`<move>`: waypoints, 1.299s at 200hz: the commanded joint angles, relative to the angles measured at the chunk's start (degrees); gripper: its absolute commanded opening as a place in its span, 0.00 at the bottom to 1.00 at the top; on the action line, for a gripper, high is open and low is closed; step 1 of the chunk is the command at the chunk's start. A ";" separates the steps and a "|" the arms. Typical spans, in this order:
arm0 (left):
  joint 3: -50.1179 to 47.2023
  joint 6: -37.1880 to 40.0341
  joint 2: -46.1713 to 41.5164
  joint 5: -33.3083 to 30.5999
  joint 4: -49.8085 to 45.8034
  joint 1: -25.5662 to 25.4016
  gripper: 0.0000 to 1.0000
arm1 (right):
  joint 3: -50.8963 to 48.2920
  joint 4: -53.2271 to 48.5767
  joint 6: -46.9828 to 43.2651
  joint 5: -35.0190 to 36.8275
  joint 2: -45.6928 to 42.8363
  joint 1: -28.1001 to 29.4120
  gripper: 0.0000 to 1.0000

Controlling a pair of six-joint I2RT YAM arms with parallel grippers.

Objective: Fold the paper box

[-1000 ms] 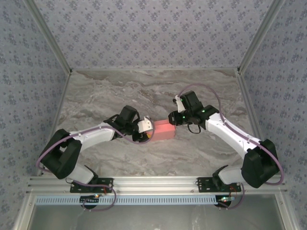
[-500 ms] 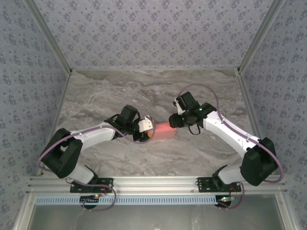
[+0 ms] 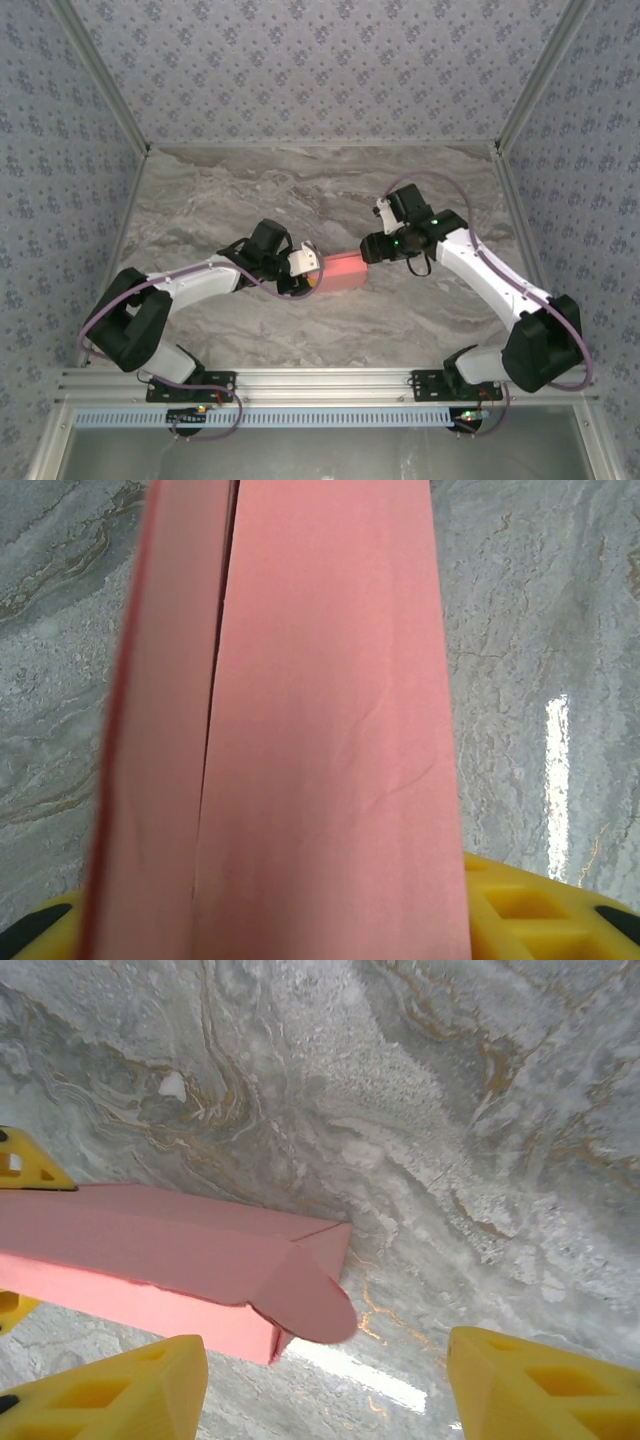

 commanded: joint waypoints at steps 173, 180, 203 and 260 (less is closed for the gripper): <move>1.06 -0.82 0.16 1.65 0.15 0.53 0.49 | -0.69 8.27 -15.68 -0.60 1.27 4.99 0.26; 1.09 -1.02 0.01 1.38 -0.01 0.48 0.49 | -0.58 8.27 -14.48 0.21 1.27 5.27 0.25; 0.83 -1.51 -0.41 1.44 0.06 0.48 0.49 | -0.03 5.60 -10.40 1.88 1.61 5.55 0.22; 0.77 -1.85 -0.44 1.97 0.84 0.49 0.49 | -0.58 5.80 -6.42 5.11 3.94 8.51 0.18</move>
